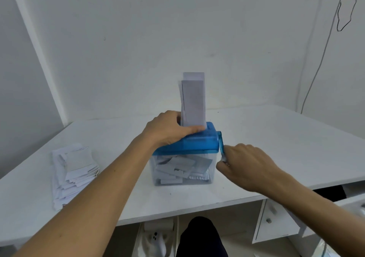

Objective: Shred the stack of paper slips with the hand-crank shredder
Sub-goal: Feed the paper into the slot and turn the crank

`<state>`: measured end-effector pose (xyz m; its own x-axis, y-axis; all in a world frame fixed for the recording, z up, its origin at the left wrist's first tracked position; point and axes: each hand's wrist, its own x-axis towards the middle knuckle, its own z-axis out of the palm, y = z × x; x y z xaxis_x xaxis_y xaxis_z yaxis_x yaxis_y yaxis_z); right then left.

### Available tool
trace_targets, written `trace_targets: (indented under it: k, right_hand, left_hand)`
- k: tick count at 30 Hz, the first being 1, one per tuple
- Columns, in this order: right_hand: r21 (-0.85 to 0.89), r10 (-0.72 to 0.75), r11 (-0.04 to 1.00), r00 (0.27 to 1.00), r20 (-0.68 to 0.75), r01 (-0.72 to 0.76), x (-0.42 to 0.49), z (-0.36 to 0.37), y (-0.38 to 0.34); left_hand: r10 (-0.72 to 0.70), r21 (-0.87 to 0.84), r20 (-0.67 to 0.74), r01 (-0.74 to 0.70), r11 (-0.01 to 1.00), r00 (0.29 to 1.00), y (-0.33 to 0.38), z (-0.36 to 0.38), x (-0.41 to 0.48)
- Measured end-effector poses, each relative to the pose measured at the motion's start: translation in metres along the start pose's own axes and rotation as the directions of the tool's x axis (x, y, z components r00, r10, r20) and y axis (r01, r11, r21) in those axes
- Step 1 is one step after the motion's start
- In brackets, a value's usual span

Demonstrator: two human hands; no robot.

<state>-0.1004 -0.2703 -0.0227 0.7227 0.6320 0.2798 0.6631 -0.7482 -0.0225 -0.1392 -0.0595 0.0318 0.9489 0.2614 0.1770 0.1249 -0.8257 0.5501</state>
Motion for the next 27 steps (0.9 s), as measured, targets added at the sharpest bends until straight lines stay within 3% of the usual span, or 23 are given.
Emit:
trace_targets:
  k: [4, 7, 13, 16, 20, 27]
  right_hand:
    - [-0.035, 0.003, 0.999, 1.000, 0.014, -0.002, 0.001, 0.000, -0.002]
    - [-0.026, -0.046, 0.998, 0.991, 0.128, 0.049, 0.009, -0.022, 0.000]
    - [0.212, -0.117, 0.977, 0.871, 0.477, 0.015, 0.044, -0.064, 0.014]
    - [0.354, -0.169, 0.934, 0.811, 0.560, -0.050, 0.058, -0.073, 0.024]
    - [0.503, -0.200, 0.848, 0.778, 0.595, -0.167, 0.083, -0.092, 0.036]
    - [0.661, -0.118, 0.732, 0.924, 0.363, -0.166, 0.112, -0.075, 0.059]
  left_hand:
    - [0.003, 0.007, 0.071, -0.004, 1.000, 0.997, 0.004, 0.000, 0.000]
    - [0.016, -0.059, 0.055, -0.012, 0.998, 0.998, 0.004, 0.000, 0.000]
    - [-0.011, -0.077, 0.082, 0.017, 0.997, 0.997, 0.007, 0.000, -0.002]
    - [-0.021, -0.067, 0.078, 0.026, 0.997, 0.997, 0.006, -0.001, 0.000]
    - [-0.026, -0.051, 0.080, 0.030, 0.998, 0.996, 0.006, -0.001, 0.000]
    - [-0.022, -0.062, 0.065, 0.026, 0.998, 0.998, 0.002, 0.001, 0.004]
